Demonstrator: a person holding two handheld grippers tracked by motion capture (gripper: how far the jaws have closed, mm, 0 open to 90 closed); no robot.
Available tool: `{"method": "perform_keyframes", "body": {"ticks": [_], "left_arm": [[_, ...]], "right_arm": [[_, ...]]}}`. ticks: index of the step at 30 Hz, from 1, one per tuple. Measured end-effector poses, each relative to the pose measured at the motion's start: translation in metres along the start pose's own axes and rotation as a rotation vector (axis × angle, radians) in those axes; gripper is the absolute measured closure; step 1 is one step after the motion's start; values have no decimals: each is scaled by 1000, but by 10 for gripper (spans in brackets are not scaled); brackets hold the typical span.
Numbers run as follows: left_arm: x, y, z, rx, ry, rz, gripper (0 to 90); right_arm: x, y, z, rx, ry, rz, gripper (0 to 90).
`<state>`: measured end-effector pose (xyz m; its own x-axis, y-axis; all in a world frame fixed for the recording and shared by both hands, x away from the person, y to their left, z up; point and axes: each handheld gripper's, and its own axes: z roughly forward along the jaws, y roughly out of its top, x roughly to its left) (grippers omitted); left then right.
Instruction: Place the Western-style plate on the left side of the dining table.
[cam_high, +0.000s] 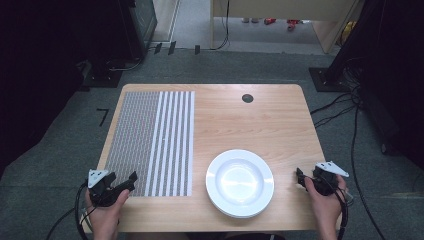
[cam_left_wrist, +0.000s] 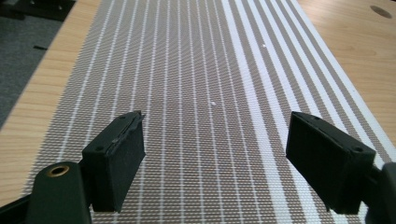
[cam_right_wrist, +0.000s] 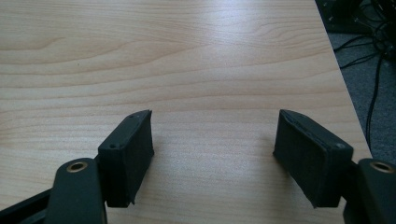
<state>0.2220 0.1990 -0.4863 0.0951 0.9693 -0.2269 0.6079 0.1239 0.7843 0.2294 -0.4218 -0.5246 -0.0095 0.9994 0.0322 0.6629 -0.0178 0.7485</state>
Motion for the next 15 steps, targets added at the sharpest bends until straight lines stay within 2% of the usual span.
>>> {"method": "perform_keyframes", "body": {"ticks": [6,9,15], "left_arm": [[-11,5,-1,-6,-15,17,197],[-18,7,-1,-5,-23,26,197],[-27,11,-4,-11,-48,38,197]], "right_arm": [[0,0,0,1,-1,0,264],[2,0,0,4,-31,23,238],[2,0,0,4,-35,25,238]]}}
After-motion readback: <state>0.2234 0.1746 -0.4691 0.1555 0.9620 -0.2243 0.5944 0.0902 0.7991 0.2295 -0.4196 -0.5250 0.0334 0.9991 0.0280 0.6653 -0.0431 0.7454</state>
